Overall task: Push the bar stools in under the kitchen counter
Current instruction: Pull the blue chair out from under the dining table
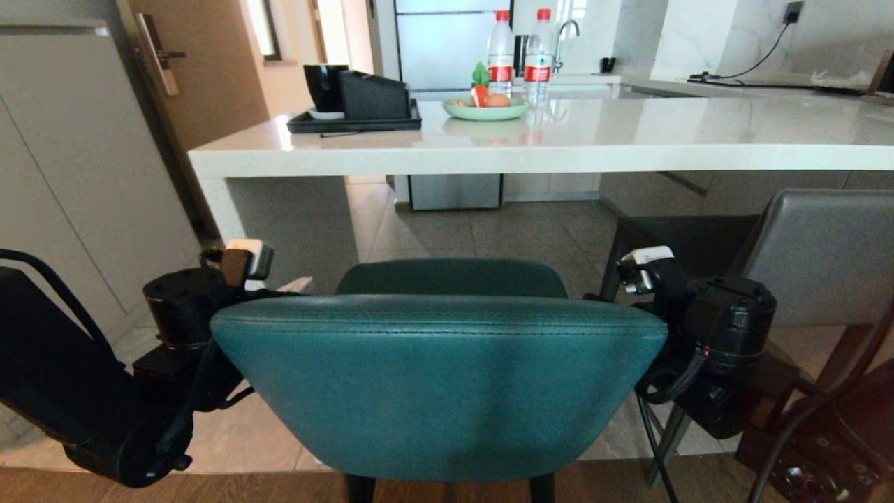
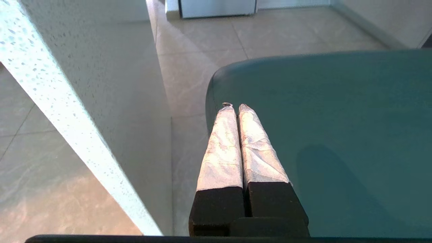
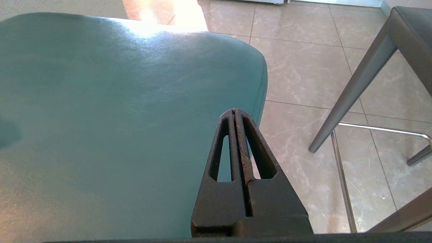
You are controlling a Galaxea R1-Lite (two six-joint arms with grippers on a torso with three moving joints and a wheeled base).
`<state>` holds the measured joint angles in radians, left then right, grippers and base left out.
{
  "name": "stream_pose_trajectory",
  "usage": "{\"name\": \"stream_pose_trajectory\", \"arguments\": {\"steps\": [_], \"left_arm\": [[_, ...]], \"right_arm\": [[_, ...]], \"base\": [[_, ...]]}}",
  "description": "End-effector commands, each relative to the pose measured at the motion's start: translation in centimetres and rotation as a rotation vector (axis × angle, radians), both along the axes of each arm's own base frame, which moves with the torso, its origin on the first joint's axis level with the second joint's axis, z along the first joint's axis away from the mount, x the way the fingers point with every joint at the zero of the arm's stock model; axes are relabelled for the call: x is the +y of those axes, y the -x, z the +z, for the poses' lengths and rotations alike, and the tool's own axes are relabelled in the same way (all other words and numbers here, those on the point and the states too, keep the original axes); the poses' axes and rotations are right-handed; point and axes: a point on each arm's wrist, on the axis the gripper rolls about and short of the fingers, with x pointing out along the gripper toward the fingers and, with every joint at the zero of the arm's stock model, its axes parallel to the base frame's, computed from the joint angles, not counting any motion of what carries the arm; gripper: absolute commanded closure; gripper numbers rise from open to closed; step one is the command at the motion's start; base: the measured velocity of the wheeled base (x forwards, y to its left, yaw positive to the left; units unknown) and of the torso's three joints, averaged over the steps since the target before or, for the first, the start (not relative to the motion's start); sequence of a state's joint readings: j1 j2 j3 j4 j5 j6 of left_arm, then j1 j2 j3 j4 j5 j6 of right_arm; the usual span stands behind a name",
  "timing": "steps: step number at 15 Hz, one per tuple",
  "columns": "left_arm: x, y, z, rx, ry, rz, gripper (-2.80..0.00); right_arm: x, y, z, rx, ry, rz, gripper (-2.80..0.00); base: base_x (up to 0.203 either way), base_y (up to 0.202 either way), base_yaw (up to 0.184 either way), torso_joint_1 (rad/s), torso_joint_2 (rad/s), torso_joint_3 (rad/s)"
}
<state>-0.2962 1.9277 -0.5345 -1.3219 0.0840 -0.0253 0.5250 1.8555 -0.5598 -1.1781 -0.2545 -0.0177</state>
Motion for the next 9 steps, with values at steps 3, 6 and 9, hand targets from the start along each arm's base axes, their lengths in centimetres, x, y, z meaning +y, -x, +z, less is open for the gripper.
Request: {"name": "stream_pose_trajectory", "arguments": {"steps": [3,6,9], "left_arm": [[-0.14,0.1,-0.33,0.006,-0.001,-0.001,0.0],[-0.18,0.64,-1.04,0.037,-0.011,-0.007,0.0],[-0.28,0.34,-1.05,0.033,-0.012,-0.006,0.0]], "right_arm": [[-0.58,-0.82,-1.05,0.029,0.008,-0.035,0.0],[-0.68,-0.86,-1.14,0.037,-0.01,-0.041,0.0],[-0.66,-0.89,-1.12,0.036,-0.011,-0.041,0.0]], "base": [[-0.068,0.0,0.002,0.007,0.0,0.001],[-0.19,0.0,-0.002,0.001,-0.01,0.003],[-0.192,0.0,-0.003,0.003,0.0,0.003]]}}
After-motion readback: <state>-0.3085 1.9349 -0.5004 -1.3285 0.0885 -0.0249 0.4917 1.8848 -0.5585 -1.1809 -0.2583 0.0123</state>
